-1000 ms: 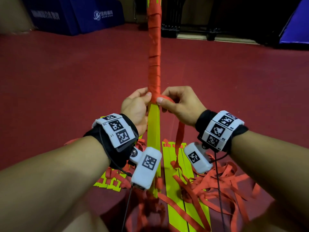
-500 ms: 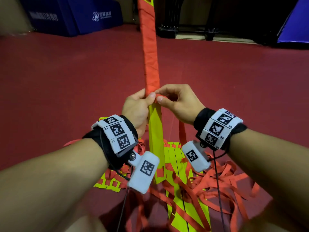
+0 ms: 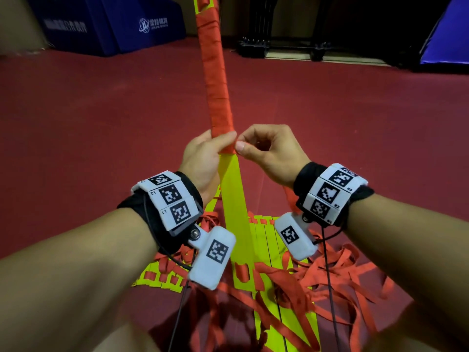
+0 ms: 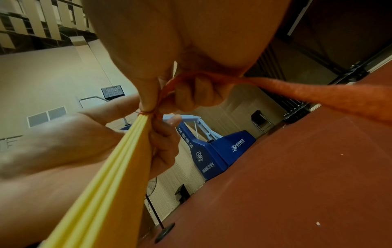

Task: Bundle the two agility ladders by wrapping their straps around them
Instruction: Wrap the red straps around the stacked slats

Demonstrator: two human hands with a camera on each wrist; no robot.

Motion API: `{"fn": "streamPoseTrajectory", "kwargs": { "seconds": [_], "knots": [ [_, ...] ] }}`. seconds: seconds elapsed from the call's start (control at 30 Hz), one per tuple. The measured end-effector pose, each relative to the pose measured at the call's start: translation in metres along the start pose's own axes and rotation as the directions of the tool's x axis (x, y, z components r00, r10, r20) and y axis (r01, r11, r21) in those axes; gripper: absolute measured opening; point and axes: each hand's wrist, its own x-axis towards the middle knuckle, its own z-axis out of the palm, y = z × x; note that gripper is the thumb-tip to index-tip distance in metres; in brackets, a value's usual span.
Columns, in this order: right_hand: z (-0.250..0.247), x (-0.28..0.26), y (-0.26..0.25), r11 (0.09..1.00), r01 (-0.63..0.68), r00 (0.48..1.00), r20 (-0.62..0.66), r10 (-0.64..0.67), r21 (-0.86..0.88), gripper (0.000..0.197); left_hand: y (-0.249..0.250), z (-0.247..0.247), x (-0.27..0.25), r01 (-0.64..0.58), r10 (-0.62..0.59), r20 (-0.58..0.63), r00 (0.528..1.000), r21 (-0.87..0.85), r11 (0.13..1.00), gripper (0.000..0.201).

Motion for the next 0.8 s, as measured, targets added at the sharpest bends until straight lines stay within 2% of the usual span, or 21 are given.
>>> {"fn": "streamPoseTrajectory", "kwargs": {
  "seconds": [0.13, 0.33, 0.43, 0.5, 0.67, 0.8],
  "knots": [
    [-0.002, -0.002, -0.001, 0.991, 0.015, 0.999, 0.035, -0.02, 0.131, 0.01, 0.0, 0.002, -0.005, -0.033, 0.028, 0.114, 0.993, 0.045, 0.998, 0.012],
    [-0.009, -0.005, 0.0, 0.979, -0.121, 0.993, 0.026, 0.118, 0.166, 0.025, 0.005, 0.001, -0.009, -0.026, 0.022, 0.221, 0.975, 0.015, 1.0, 0.011],
    [-0.007, -0.006, -0.002, 0.963, -0.145, 0.988, 0.077, 0.131, 0.225, 0.028, 0.004, 0.006, -0.013, -0.008, 0.011, 0.189, 0.982, -0.016, 1.0, 0.019],
    [-0.002, -0.007, -0.004, 0.958, -0.128, 0.989, 0.105, 0.104, 0.258, 0.018, 0.001, 0.01, -0.016, 0.03, -0.025, 0.16, 0.987, -0.028, 0.999, 0.03],
    [0.002, -0.008, -0.008, 0.959, -0.124, 0.985, 0.147, 0.089, 0.253, 0.012, -0.004, 0.016, -0.019, 0.109, -0.097, 0.157, 0.983, -0.068, 0.992, 0.034],
    [0.001, -0.008, -0.006, 0.977, -0.108, 0.984, 0.157, 0.08, 0.185, 0.027, -0.005, 0.014, -0.016, 0.096, -0.087, 0.149, 0.985, -0.053, 0.994, 0.035]
  ]
}}
